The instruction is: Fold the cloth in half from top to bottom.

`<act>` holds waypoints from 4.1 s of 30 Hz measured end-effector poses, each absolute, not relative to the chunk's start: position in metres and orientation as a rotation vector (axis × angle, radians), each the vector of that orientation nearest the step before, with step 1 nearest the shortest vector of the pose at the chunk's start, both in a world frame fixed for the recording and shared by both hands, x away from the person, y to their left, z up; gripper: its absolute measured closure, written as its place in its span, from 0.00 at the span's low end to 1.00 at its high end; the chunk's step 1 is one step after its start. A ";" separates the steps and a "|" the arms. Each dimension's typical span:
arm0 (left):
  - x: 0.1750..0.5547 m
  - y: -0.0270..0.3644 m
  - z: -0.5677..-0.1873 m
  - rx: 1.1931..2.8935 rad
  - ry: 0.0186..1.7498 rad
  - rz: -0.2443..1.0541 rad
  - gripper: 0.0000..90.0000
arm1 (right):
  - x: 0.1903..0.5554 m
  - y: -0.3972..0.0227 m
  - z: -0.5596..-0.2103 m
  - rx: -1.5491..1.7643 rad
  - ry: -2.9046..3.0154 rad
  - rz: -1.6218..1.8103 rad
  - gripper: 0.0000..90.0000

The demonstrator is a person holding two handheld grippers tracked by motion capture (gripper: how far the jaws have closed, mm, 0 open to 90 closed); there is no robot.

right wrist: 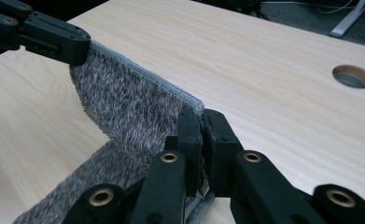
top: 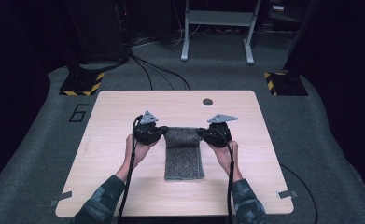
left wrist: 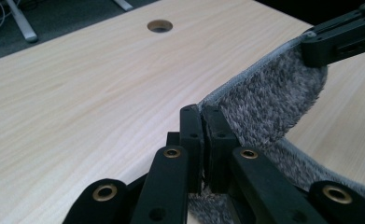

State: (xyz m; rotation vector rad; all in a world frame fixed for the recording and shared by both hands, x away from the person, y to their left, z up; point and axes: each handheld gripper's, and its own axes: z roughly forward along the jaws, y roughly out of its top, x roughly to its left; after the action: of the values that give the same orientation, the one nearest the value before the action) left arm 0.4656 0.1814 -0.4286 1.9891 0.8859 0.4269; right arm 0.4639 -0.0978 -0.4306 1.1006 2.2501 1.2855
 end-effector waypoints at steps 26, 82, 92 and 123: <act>0.416 0.180 -0.480 2.090 0.901 0.276 0.91 | 0.408 -0.102 -0.477 1.111 2.334 1.257 0.93; 0.444 0.173 -0.514 2.248 1.040 0.375 0.17 | 0.435 -0.088 -0.512 1.161 2.374 0.875 0.14; 0.451 0.177 -0.501 2.199 1.059 0.375 0.17 | 0.440 -0.091 -0.500 1.172 2.351 0.953 0.14; 0.395 0.176 -0.501 2.204 0.996 0.409 0.10 | 0.393 -0.095 -0.506 1.156 2.408 0.993 0.11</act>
State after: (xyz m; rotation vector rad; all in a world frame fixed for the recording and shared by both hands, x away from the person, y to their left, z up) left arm 0.3948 0.1757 -0.5007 2.2042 0.9965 0.4092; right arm 0.3929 -0.0949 -0.5062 1.1564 2.4076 0.9934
